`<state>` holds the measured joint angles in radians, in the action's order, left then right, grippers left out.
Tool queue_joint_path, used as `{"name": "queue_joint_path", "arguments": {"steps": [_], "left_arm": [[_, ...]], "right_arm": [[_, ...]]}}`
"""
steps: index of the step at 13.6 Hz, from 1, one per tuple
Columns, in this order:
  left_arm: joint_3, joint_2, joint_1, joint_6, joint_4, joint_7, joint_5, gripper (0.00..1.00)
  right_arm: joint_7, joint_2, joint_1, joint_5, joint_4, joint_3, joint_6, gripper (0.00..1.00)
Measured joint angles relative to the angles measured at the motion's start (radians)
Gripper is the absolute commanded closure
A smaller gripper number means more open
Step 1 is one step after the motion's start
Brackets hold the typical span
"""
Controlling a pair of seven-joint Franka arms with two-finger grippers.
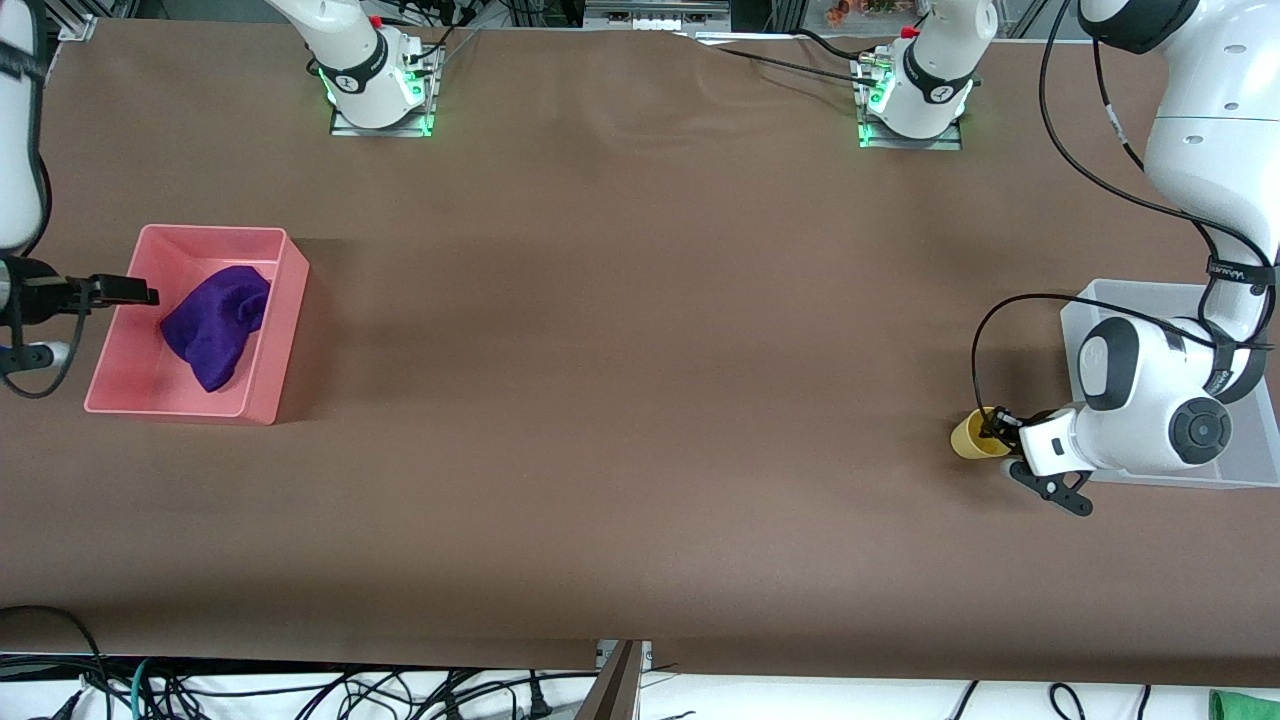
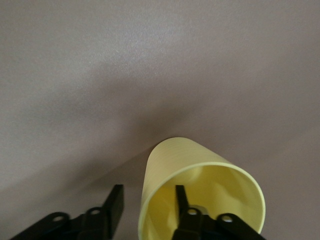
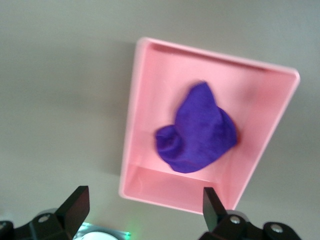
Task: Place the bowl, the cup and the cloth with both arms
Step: 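Grasp the yellow cup with the left gripper and lift it, then place the yellow cup into the clear tray with the left gripper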
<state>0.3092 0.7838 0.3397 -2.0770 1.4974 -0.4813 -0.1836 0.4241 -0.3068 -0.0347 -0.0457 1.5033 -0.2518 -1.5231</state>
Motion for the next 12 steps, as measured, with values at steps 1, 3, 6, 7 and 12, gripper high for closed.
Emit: {"name": "queue_joint_path", "arguments": {"steps": [1,3,6,7,12], "left_arm": [[0.001,-0.001,0.0,0.0,-0.005,0.0,0.0,1.0],[0.001,-0.005,0.0,0.003,-0.016,0.0,0.0,1.0],[0.007,-0.052,-0.001,0.115,-0.038,-0.004,0.0,1.0],[0.008,-0.092,-0.001,0.185,-0.046,-0.017,0.0,1.0],[-0.039,-0.298,0.047,0.449,-0.049,-0.253,-0.126,1.0]], "right_arm": [[-0.031,0.015,-0.003,0.001,-0.042,0.051,0.036,0.0],[-0.129,0.039,-0.008,0.024,-0.087,0.147,0.075,0.0],[-0.182,0.067,-0.012,0.046,-0.109,0.212,0.072,0.0],[-0.182,0.08,-0.01,0.047,-0.116,0.212,0.053,0.0],[-0.18,0.154,-0.003,0.054,-0.125,0.208,0.02,0.0]]}}
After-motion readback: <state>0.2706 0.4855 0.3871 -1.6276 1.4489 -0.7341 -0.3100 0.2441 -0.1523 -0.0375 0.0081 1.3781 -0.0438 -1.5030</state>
